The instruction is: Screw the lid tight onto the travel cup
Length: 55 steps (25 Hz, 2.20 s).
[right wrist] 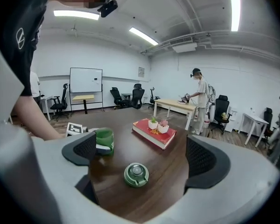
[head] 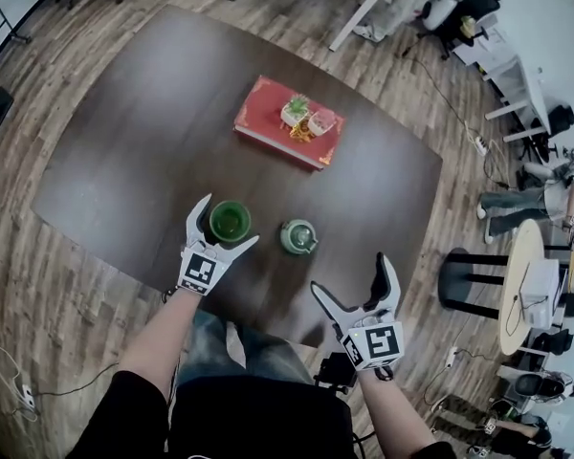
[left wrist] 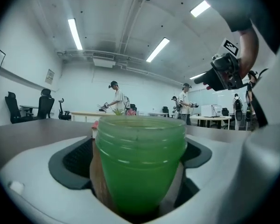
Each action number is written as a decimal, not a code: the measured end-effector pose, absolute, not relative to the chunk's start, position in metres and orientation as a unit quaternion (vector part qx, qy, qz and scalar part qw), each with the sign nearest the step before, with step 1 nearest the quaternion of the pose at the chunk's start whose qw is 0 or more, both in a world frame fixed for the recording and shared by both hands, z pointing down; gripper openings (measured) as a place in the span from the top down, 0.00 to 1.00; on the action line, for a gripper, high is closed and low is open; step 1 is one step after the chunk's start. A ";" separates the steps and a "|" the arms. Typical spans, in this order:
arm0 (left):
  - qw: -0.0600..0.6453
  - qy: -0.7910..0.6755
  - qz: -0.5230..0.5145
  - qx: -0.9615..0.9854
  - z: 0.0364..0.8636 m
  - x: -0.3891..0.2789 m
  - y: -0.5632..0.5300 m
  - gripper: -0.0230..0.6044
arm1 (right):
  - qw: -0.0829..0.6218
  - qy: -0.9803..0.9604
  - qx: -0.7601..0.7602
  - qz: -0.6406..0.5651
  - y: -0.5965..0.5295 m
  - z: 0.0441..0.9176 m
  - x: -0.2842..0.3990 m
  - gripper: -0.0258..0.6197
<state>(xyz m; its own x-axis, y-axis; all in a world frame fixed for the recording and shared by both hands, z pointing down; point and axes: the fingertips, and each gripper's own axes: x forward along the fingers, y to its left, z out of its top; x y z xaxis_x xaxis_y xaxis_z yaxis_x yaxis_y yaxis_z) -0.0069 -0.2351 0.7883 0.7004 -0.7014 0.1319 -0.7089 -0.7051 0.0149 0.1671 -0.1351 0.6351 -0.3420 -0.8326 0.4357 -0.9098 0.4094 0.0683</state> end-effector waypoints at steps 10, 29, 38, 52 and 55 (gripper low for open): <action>0.083 -0.359 0.123 0.921 0.811 0.010 -0.256 0.29 | 0.340 -0.820 0.432 0.159 -0.180 0.783 0.148 0.03; 0.085 -0.358 0.121 0.922 0.811 0.010 -0.258 0.29 | 0.437 -0.842 0.270 0.166 -0.187 0.871 0.130 0.26; 0.084 -0.358 0.122 0.922 0.811 0.009 -0.257 0.29 | 0.414 -0.853 0.275 0.160 -0.185 0.873 0.131 0.26; 0.063 -0.301 0.115 0.944 0.745 0.031 -0.232 0.30 | 0.304 -0.898 0.282 0.148 -0.199 0.701 0.122 0.26; 0.059 -0.253 0.138 0.956 0.707 0.047 -0.213 0.30 | 0.290 -0.918 0.243 0.121 -0.195 0.621 0.114 0.26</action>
<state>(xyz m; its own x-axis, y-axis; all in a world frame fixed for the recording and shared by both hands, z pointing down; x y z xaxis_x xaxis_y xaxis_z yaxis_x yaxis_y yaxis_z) 0.0467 -0.2127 0.7065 0.8339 -0.4667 0.2946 -0.4997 -0.8651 0.0438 0.1139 -0.1953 0.6209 -0.7140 -0.3762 0.5904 -0.5160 0.8528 -0.0805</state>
